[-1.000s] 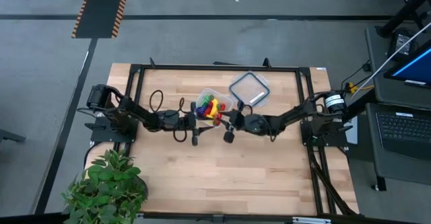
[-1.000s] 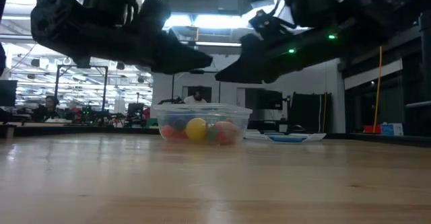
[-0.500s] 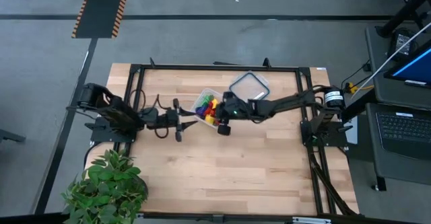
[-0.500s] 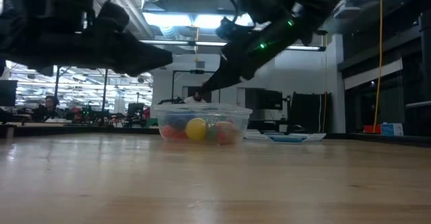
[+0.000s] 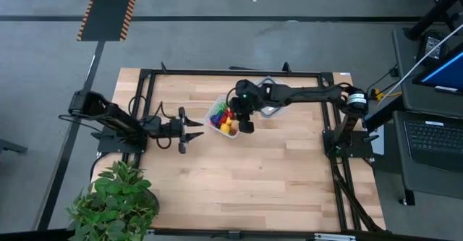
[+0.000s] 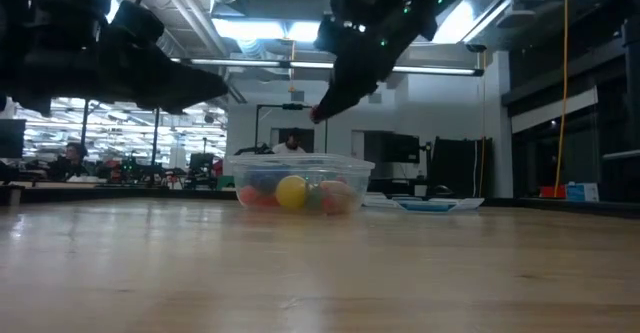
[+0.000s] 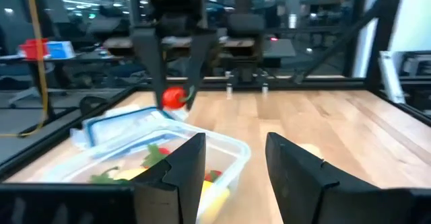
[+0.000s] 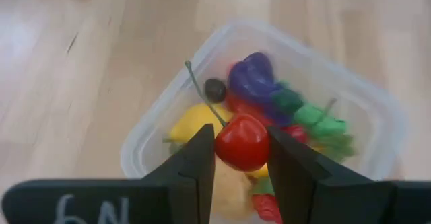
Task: Pick and placing Produce into tupperware
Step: Put the red cherry into the transparent container
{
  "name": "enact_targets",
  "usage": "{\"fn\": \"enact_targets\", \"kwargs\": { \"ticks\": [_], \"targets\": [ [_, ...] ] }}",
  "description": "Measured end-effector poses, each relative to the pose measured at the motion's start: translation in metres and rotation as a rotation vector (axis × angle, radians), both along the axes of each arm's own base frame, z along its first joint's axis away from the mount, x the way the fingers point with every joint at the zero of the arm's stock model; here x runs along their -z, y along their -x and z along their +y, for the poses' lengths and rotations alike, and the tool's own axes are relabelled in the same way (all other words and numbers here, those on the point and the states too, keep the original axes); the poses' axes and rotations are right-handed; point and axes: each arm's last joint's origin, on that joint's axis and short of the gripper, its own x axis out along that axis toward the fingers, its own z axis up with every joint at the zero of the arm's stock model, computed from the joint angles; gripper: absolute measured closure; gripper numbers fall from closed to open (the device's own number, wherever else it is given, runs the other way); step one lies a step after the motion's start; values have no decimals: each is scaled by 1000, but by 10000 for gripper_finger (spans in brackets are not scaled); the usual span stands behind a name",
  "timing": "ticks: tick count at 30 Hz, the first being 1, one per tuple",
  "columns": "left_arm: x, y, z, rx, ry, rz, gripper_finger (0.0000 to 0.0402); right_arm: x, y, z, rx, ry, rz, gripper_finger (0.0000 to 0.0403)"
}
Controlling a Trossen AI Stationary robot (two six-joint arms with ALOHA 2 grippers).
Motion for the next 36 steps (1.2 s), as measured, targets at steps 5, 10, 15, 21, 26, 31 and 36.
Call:
{"fn": "enact_targets", "kwargs": {
  "ticks": [5, 10, 15, 21, 26, 31, 36],
  "targets": [
    [-1, 0, 0, 18, 0, 1, 253, 14, -5, -4, -40, -27, 37, 289],
    [0, 0, -1, 28, 8, 10, 253, 24, -18, -7, -73, -42, 67, 289],
    [0, 0, -2, 62, 7, 14, 253, 25, -35, -11, -96, -57, 146, 289],
    [2, 0, -2, 71, 30, 24, 253, 34, -50, -15, -111, -66, 269, 289],
    [2, -1, -3, 103, 34, 32, 253, 45, -61, -18, -120, -57, 320, 289],
    [1, -4, -4, 126, 34, 41, 253, 44, -67, -19, -113, -61, 321, 289],
    [1, -4, -4, 126, 33, 41, 253, 40, -68, -19, -52, -101, 329, 277]
  ]
}}
